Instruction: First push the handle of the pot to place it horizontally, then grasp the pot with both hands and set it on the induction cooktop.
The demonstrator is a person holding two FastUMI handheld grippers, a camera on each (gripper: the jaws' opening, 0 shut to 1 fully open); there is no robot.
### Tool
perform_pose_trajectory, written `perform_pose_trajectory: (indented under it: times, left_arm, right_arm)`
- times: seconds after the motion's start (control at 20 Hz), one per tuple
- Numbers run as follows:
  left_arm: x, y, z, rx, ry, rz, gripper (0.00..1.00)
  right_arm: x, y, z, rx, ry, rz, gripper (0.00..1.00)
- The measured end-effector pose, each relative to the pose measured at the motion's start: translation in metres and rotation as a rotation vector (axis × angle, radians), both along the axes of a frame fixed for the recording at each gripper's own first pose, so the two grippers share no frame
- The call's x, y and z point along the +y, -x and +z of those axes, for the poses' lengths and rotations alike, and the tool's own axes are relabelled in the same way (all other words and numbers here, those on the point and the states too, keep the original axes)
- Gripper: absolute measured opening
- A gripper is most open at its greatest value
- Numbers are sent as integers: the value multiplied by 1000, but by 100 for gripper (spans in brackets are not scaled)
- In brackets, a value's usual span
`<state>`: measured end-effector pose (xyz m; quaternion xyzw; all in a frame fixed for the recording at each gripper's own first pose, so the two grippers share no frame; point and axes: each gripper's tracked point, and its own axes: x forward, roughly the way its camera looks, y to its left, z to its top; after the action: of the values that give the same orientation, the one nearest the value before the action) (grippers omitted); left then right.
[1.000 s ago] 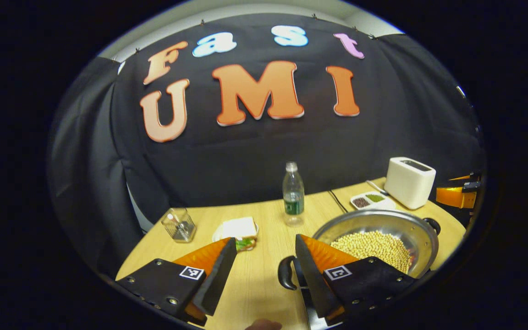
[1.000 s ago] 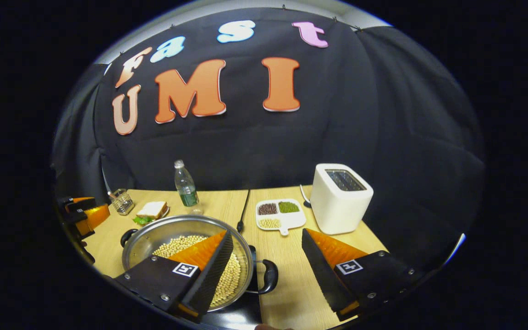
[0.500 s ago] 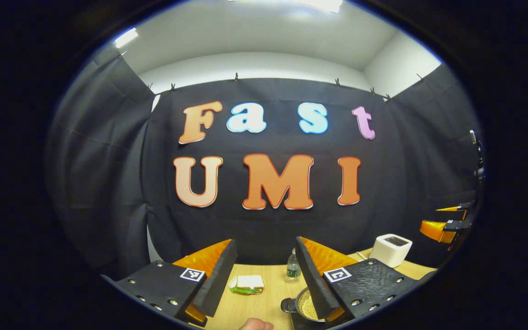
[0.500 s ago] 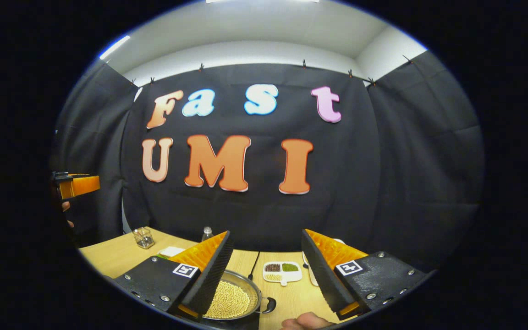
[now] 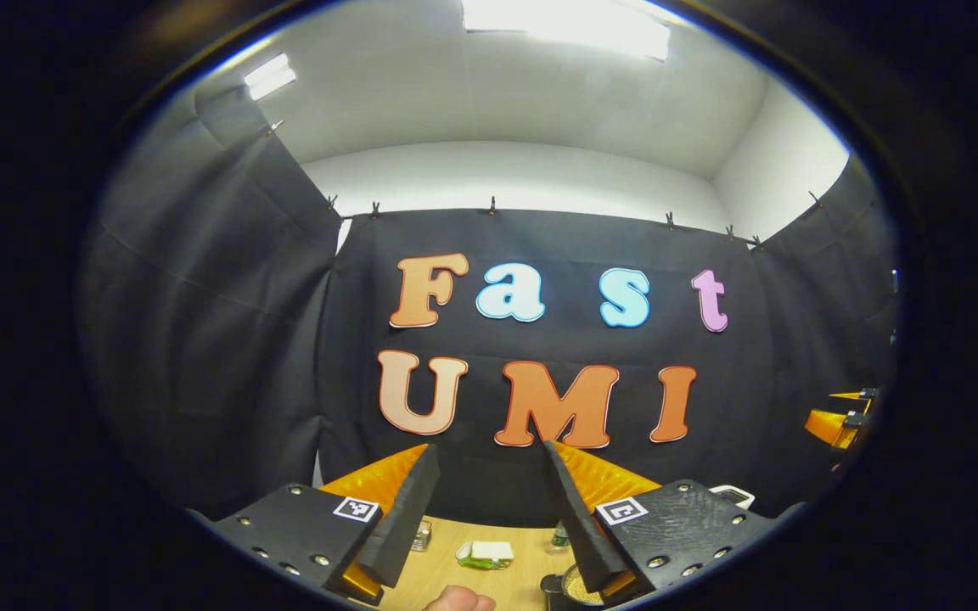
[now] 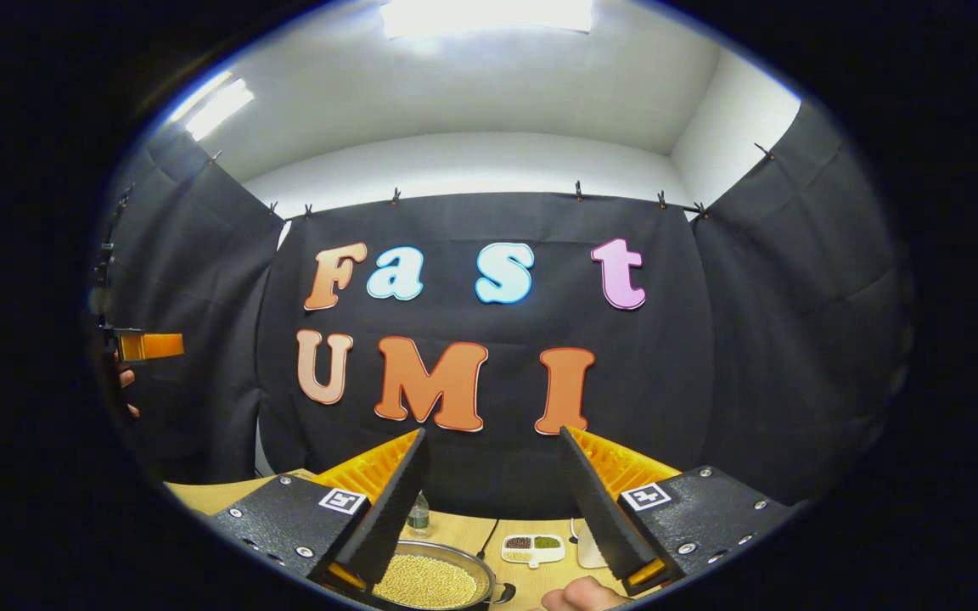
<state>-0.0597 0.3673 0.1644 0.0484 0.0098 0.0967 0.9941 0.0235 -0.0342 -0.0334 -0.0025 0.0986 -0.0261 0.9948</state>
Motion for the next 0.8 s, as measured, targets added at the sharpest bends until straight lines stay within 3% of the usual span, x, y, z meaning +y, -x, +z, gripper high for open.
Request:
perform_pose_trajectory:
  times: [0.15, 0.4, 0.8]
  left_arm:
    - [12, 7, 16, -27, -46, 46, 77]
    - [5, 11, 29, -54, -81, 43, 77]
    - [4, 18, 35, -86, -107, 59, 77]
  right_arm:
    - [7, 0, 23, -41, 22, 25, 94]
    - [27, 2, 47, -87, 46, 74, 94]
    - [60, 1, 42, -108, 45, 155, 95]
